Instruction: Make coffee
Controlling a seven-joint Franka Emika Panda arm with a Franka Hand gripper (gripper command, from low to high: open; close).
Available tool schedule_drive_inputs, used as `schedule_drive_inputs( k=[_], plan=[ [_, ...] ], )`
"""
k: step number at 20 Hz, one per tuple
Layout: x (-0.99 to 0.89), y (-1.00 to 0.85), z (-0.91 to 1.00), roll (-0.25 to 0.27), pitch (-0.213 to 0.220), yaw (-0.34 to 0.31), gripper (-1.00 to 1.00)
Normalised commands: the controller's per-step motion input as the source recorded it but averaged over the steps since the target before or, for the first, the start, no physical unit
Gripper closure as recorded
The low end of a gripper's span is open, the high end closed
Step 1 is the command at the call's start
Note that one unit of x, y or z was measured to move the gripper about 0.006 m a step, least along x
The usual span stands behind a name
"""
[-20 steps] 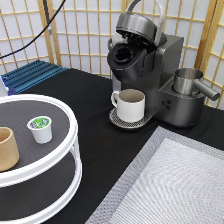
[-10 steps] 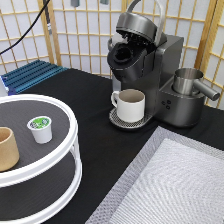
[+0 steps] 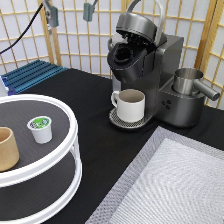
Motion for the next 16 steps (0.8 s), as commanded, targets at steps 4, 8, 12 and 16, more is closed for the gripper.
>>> schedule_drive_inputs(
  k=[4,8,12,16],
  plan=[
    [-0.04,-0.19,-0.3,0.0,-0.116,-0.31,-1.0],
    [-0.01,-0.23,-0.25,0.0,-0.162,-0.302,-1.0],
    [-0.04,-0.41,-0.1,0.0,-0.212,-0.234,-1.0],
    [-0.11,-0.55,-0.07,0.0,-0.176,-0.171,-1.0]
  ],
)
